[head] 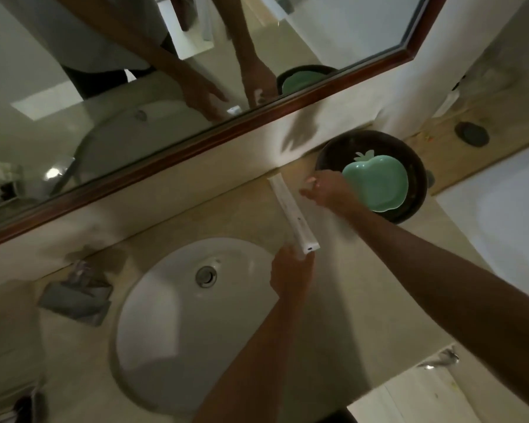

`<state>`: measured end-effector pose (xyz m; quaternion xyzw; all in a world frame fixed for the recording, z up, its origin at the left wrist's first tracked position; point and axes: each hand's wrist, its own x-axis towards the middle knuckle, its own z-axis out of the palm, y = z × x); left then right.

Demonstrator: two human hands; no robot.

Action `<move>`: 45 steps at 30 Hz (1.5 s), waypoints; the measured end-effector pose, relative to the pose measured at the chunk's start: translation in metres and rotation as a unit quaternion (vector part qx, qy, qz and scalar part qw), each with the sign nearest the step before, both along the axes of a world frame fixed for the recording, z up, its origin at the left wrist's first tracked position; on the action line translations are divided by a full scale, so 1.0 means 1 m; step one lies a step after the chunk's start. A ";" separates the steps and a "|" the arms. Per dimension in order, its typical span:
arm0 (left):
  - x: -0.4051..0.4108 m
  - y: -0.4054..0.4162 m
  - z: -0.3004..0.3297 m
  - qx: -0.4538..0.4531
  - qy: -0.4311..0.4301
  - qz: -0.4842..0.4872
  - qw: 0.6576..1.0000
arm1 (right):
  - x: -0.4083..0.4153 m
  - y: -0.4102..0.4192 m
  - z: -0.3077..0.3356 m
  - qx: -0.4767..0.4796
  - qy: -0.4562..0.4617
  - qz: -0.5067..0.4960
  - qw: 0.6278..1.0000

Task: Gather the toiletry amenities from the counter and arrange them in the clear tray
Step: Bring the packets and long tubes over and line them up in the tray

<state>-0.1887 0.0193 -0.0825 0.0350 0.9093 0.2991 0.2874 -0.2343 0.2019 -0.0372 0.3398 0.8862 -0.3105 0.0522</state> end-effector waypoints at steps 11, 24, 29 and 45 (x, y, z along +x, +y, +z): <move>-0.004 0.038 -0.009 -0.068 -0.031 0.103 0.992 | -0.084 -0.019 -0.049 0.027 -0.052 -0.006 0.998; -0.038 -0.036 -0.013 -0.042 0.070 -0.092 0.992 | 0.006 0.011 -0.017 -0.021 -0.067 -0.127 0.989; -0.032 -0.061 -0.013 -0.064 0.185 -0.265 0.944 | 0.129 -0.009 -0.015 -0.233 0.009 -0.300 0.925; -0.006 -0.063 -0.014 -0.036 -0.018 -0.117 0.992 | 0.235 -0.020 -0.044 -0.151 -0.053 -0.323 0.933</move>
